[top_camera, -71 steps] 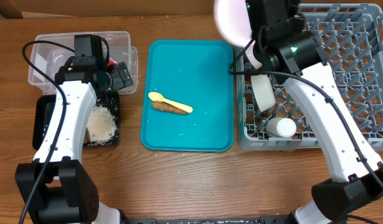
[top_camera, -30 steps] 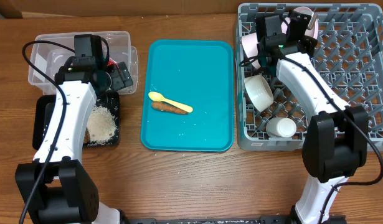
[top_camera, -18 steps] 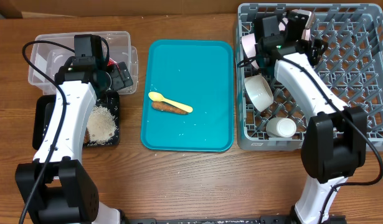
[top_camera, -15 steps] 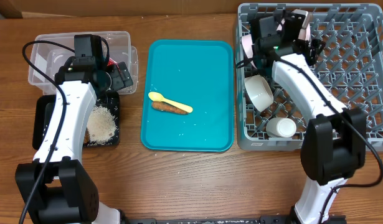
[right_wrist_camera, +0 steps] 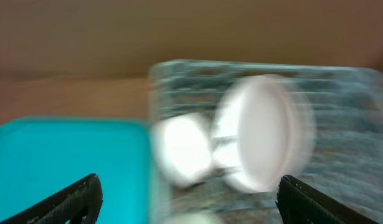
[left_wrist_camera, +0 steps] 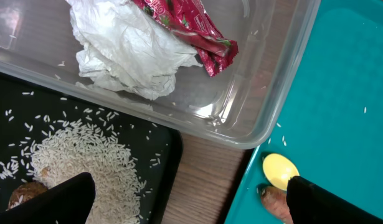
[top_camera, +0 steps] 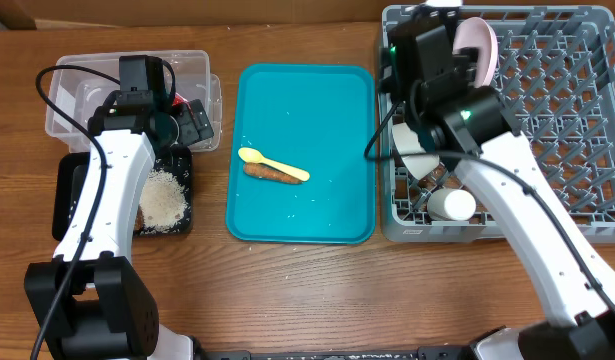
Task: Sort waste into correct bins and load items into the dishwasher
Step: 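Move the right gripper over the yellow spoon on the teal tray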
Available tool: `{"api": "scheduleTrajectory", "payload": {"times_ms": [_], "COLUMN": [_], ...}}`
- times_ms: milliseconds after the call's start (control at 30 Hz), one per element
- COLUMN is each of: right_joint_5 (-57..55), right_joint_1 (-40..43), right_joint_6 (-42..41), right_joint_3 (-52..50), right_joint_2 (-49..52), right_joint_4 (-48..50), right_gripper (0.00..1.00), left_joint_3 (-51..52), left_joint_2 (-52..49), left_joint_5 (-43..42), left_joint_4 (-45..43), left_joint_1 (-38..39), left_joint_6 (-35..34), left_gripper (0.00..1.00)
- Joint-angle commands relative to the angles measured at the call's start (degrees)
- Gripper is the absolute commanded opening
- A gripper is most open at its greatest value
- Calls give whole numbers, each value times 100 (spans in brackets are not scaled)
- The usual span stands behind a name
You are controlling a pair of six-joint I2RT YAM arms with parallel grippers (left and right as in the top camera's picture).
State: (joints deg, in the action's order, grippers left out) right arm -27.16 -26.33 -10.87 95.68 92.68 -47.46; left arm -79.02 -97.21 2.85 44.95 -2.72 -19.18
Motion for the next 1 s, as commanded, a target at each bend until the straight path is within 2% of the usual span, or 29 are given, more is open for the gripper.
{"api": "scheduleTrajectory", "payload": {"times_ms": [0, 167, 600, 967], "right_joint_5": [2415, 3442, 3314, 3628], "right_joint_1": [-155, -334, -1193, -1333], "right_joint_6": [195, 197, 372, 535], "right_joint_3": [35, -280, -603, -603], "right_joint_2": [68, 278, 1886, 2765], "right_joint_4": [-55, 94, 645, 1141], "right_gripper": [90, 86, 81, 77], "left_joint_3": [-81, -81, -81, -81], "left_joint_2": [111, 111, 111, 111], "left_joint_5": [72, 72, 72, 72], "left_joint_4": [-15, -15, -15, -15], "left_joint_1": [11, 11, 11, 11], "left_joint_6": [-31, -31, -31, -31], "left_gripper": [100, 100, 100, 100]}}
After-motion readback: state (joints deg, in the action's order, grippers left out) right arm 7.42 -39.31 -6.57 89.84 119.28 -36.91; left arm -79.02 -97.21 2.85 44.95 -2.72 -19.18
